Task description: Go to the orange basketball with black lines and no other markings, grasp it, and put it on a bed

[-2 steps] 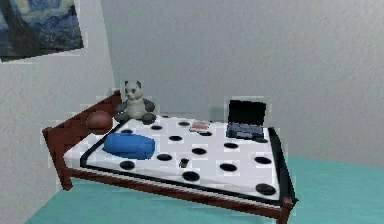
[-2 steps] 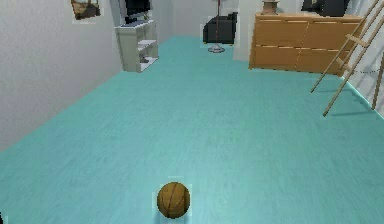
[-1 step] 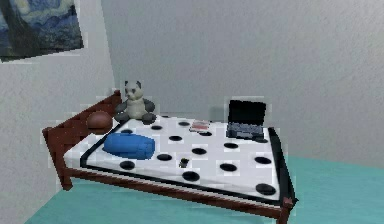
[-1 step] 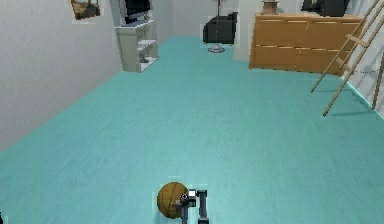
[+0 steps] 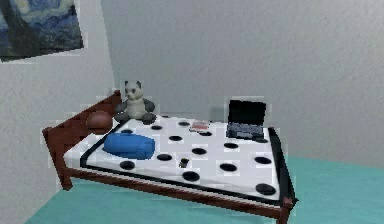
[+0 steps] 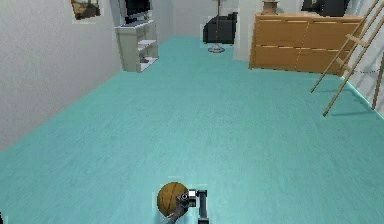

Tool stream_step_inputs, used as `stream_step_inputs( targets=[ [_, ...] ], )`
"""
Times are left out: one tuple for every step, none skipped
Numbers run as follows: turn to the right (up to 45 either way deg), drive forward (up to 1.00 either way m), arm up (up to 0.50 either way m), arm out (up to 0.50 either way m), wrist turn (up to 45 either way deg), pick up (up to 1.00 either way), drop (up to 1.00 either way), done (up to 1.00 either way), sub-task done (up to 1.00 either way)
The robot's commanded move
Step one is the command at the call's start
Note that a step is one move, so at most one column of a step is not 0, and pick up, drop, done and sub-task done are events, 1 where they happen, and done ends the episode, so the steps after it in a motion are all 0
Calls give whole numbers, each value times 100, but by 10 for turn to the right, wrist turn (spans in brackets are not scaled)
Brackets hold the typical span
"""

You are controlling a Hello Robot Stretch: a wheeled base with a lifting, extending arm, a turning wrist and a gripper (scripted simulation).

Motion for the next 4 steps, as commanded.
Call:
stream_step_inputs(
  targets=[
    [0, 0, 0, 0, 450, 0, 0, 0, 0],
    [0, 0, 0, 0, 450, 0, 0, 0, 0],
    [0, 0, 0, 0, 150, 0, 0, 0, 0],
    [0, 0, -30, 0, 0, 0, 0, 0, 0]
  ],
)
